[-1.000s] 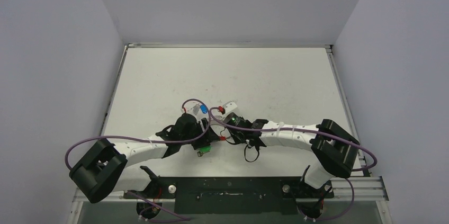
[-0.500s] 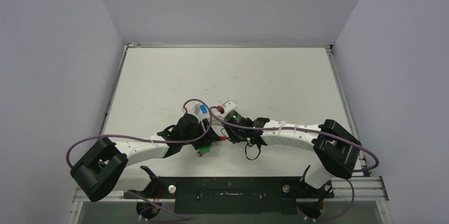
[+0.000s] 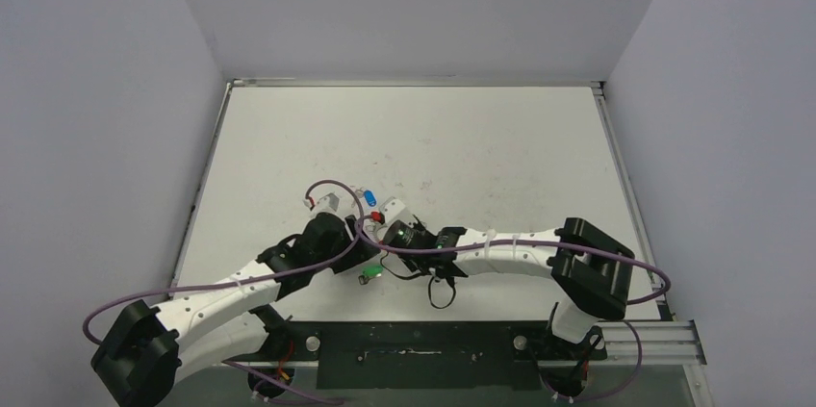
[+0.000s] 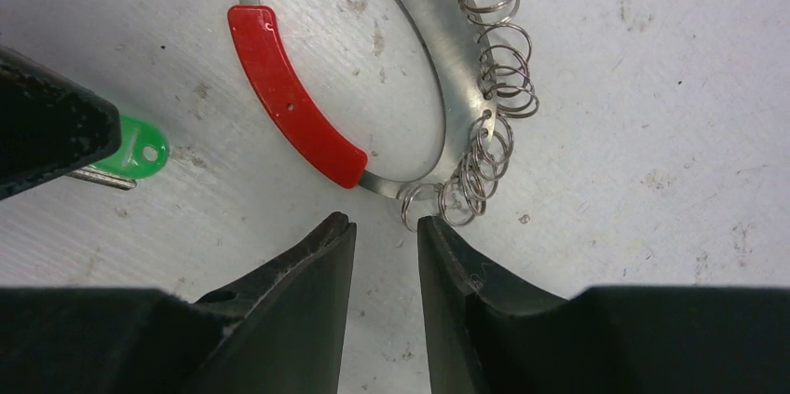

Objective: Put the keys on the keyring

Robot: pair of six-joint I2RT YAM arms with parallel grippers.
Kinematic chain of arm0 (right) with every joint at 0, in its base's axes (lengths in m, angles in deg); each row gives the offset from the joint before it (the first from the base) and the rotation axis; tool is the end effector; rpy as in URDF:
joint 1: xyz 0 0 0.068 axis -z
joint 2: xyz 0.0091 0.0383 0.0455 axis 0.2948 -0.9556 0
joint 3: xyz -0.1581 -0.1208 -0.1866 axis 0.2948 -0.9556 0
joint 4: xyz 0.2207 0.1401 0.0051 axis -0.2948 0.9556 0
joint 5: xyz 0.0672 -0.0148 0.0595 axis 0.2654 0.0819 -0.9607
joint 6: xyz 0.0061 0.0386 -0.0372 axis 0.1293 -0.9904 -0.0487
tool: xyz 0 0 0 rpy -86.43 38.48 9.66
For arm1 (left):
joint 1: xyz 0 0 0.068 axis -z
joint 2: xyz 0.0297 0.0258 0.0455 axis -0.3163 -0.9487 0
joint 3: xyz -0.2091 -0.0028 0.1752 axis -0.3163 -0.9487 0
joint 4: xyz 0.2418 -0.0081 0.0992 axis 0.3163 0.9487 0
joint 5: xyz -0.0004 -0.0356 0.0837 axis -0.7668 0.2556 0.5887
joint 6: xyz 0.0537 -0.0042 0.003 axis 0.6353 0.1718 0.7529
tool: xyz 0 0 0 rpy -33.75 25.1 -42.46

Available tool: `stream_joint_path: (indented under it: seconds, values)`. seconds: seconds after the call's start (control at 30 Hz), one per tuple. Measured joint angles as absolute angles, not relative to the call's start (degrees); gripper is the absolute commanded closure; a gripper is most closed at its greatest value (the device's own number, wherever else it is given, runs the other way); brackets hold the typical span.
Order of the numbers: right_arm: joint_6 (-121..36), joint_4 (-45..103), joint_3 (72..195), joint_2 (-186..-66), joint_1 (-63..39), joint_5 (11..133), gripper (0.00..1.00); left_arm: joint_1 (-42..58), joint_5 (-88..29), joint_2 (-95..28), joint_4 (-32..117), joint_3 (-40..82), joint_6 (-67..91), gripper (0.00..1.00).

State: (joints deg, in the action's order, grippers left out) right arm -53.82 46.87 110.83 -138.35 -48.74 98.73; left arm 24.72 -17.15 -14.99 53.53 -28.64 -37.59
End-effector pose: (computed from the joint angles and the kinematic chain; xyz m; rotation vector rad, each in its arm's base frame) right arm 0.1405 0.2857 0.1734 -0.9062 2.3457 0.1691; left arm 0.1409 -0.1286 0.1705 -0.4198 2.4356 -0.7869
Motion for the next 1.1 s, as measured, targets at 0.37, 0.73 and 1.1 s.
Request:
stream_joint_path:
  seconds: [0.37, 0.73, 1.1]
  values:
    - [-53.1, 49.6, 113.4, -144.0, -50.8, 105.1, 0.72, 24.7, -12.4, -6.9, 61.3, -29.5, -37.8, 0.44]
    - [-53.1, 50.2, 113.5, -145.5, -50.8, 106.5, 0.73, 24.8, -12.1, -7.2, 62.4, -29.9, -38.0, 0.44]
    - [-52.6, 49.7, 114.8, -147.4, -51.2, 108.4, 0.82, 24.7, -11.7, -7.1, 62.7, -30.0, -38.2, 0.44]
